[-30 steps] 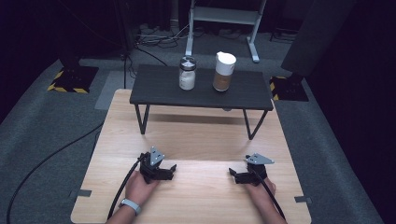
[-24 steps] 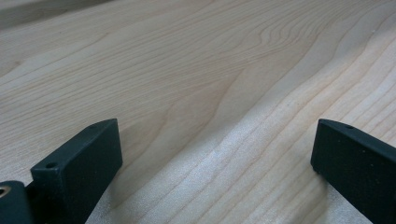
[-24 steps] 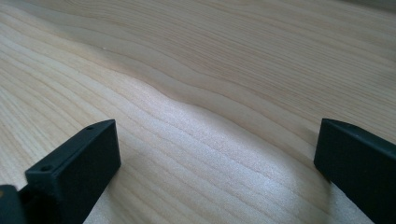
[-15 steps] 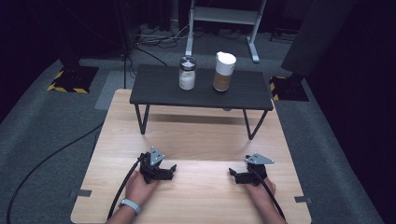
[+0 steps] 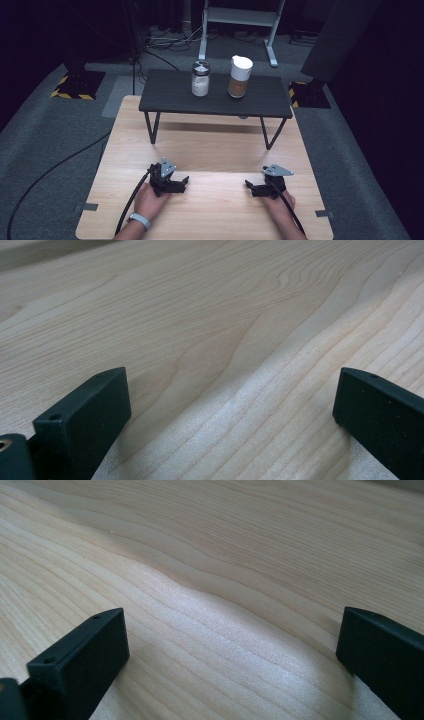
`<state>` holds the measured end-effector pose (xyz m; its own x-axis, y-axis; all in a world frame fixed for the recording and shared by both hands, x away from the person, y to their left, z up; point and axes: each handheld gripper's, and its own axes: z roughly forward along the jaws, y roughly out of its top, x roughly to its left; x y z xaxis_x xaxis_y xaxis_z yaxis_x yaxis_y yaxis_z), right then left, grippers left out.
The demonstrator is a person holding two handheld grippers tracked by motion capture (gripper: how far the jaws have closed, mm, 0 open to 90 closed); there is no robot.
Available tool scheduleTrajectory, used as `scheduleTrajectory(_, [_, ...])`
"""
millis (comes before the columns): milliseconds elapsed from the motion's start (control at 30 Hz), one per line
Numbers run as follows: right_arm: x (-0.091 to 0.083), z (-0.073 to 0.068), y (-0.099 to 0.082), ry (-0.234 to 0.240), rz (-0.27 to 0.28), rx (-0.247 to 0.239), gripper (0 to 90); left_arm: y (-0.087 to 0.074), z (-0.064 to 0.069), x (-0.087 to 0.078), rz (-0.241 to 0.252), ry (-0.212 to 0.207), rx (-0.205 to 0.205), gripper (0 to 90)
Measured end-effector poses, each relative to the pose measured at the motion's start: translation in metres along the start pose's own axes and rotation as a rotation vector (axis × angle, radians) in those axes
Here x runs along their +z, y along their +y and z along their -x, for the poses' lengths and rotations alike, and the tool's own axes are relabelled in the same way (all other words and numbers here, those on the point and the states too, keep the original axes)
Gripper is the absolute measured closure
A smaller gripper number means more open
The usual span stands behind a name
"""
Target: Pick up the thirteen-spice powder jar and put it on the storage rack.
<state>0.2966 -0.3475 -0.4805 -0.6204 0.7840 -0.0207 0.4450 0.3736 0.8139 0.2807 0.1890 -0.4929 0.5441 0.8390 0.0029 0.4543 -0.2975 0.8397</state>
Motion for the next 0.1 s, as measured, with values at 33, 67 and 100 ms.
scheduleTrajectory(33, [0.0, 0.0, 0.0, 0.0, 0.0, 0.0, 0.0, 0.0002, -0.0001, -0.0001, -0.001, 0.0, 0.002, 1.9])
scheduleTrajectory(67, [0.0, 0.0, 0.0, 0.0, 0.0, 0.0, 0.0, 0.0, 0.0, 0.0, 0.0, 0.0, 0.0, 1.8])
scheduleTrajectory(100, [0.0, 0.0, 0.0, 0.0, 0.0, 0.0, 0.0, 0.0, 0.0, 0.0, 0.0, 0.0, 0.0, 1.9])
